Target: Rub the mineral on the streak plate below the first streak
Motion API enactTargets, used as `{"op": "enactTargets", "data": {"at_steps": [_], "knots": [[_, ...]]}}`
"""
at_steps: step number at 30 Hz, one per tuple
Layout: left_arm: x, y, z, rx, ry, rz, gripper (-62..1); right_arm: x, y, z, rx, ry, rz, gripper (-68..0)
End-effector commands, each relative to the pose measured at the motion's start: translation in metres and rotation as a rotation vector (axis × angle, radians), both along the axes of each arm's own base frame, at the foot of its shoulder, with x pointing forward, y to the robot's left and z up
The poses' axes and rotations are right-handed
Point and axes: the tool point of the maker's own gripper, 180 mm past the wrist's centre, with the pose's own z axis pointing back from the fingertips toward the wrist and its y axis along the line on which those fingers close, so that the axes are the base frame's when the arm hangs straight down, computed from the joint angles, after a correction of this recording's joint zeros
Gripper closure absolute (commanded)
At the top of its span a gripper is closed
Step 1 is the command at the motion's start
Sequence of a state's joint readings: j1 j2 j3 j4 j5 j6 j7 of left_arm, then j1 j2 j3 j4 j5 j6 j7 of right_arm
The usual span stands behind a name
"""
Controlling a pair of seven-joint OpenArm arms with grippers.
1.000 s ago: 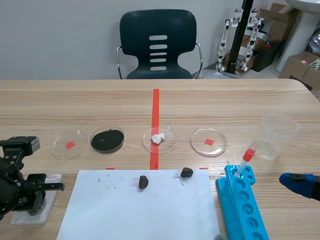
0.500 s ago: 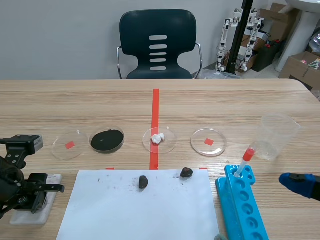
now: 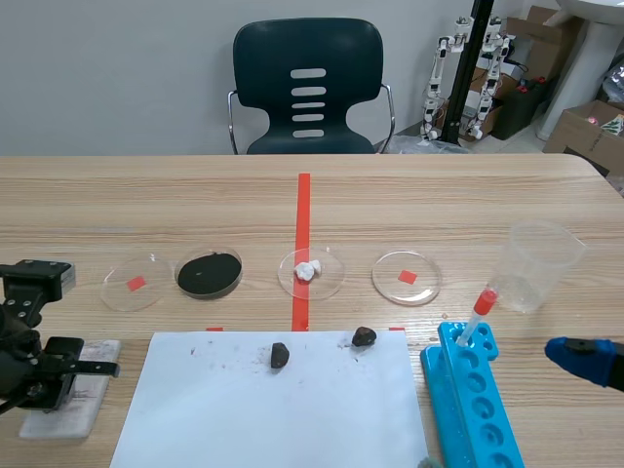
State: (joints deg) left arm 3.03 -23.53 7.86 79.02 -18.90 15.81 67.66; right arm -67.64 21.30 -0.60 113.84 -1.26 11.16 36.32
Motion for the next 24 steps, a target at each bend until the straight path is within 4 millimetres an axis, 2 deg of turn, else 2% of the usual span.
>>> {"op": "enactTargets", "data": {"at_steps": [1,6,12,18,24], "knots": [[0.003,0.010,0.008,0.030,-0.013,0.003,-12.8,0.003,0.000,0.008,0.013,-0.028,-0.003,-67.9],[-0.001,0.013,0.007,0.045,0.003,0.017,-12.8,0.003,0.000,0.008,0.013,-0.028,-0.003,-67.9],[-0.003,-0.017,0.001,-0.116,0.019,-0.001,-12.8,0.003,0.000,0.008,0.013,-0.028,-0.003,-67.9],[0.000,-0.037,0.002,-0.228,0.003,-0.018,-12.8,0.003,0.000,0.008,0.013,-0.028,-0.003,-67.9],[0.001,-0.040,0.002,-0.245,0.000,-0.015,-12.8,0.003,0.000,0.008,0.013,-0.028,-0.003,-67.9]]}}
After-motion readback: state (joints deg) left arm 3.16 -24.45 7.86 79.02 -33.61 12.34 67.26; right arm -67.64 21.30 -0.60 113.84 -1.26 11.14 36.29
